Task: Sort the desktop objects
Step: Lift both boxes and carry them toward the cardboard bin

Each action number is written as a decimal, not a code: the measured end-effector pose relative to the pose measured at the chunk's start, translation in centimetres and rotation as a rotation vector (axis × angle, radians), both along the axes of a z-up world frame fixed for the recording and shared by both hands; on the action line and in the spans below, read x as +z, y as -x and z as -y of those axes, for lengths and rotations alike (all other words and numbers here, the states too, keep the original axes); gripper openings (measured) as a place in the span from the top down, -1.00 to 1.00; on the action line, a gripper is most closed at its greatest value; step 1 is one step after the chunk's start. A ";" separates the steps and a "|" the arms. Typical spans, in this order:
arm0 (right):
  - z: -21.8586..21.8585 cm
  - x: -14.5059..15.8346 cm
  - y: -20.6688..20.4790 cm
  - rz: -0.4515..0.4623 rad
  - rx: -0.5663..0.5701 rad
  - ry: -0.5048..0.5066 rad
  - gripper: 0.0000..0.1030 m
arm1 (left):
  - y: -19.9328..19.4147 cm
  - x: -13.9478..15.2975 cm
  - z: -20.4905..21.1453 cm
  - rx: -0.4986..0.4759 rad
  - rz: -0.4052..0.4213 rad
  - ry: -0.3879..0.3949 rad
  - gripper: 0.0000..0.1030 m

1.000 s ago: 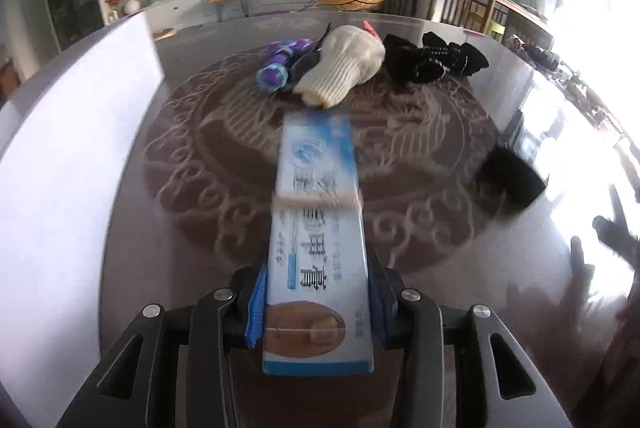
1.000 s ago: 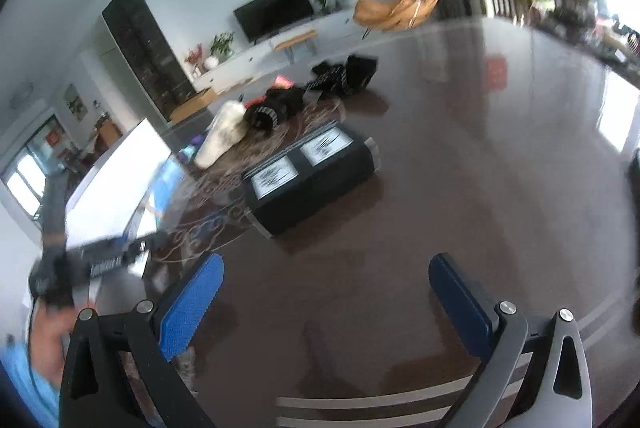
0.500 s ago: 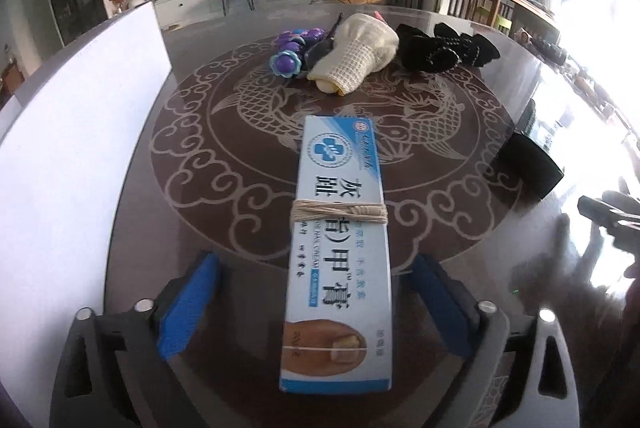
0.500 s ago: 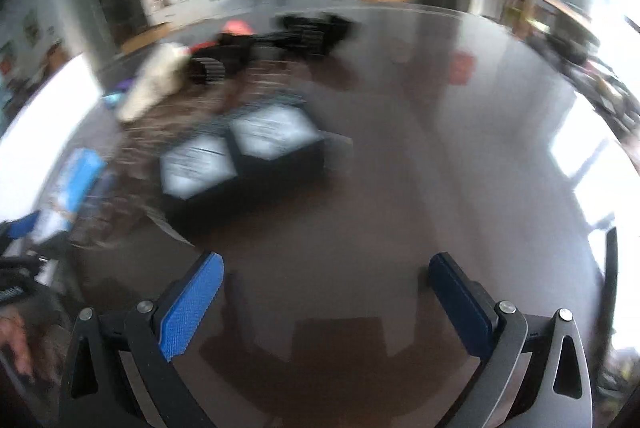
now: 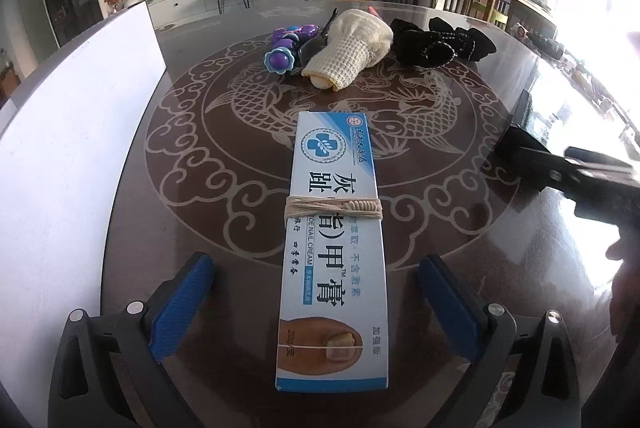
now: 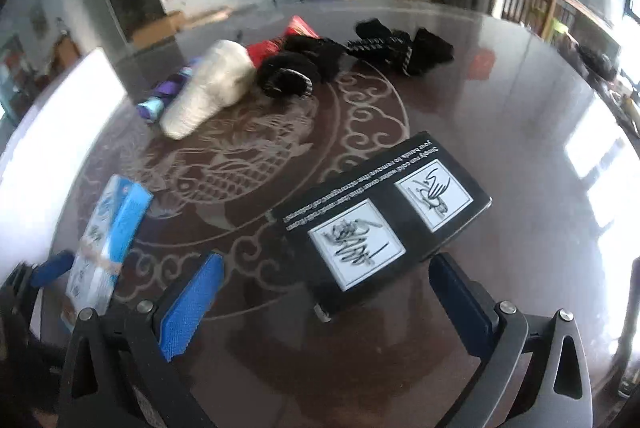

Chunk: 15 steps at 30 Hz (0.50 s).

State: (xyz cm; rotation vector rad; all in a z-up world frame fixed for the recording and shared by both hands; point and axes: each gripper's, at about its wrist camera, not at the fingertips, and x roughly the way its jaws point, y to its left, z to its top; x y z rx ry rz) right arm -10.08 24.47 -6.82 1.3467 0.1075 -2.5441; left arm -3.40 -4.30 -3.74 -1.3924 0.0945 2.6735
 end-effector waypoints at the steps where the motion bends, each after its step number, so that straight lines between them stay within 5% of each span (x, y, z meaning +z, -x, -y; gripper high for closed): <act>1: -1.4 0.0 -0.4 -0.017 -0.033 -0.013 -0.99 | 0.0 0.0 0.0 0.000 0.000 0.000 -1.00; 6: -8.3 -0.6 -0.9 -0.034 -0.155 -0.076 -0.98 | 0.1 0.0 0.0 0.001 0.000 0.002 -1.00; 9: -10.1 0.5 -1.1 -0.014 -0.183 -0.012 -0.99 | 0.0 0.0 0.0 0.001 0.000 0.002 -1.00; 12: -7.8 1.7 -0.3 -0.032 -0.103 0.040 -1.00 | 0.1 0.0 -0.1 0.000 0.005 0.006 -1.00; 15: -4.0 0.9 2.9 0.057 -0.035 0.049 -1.00 | 0.5 0.0 -0.1 -0.011 0.025 0.012 -1.00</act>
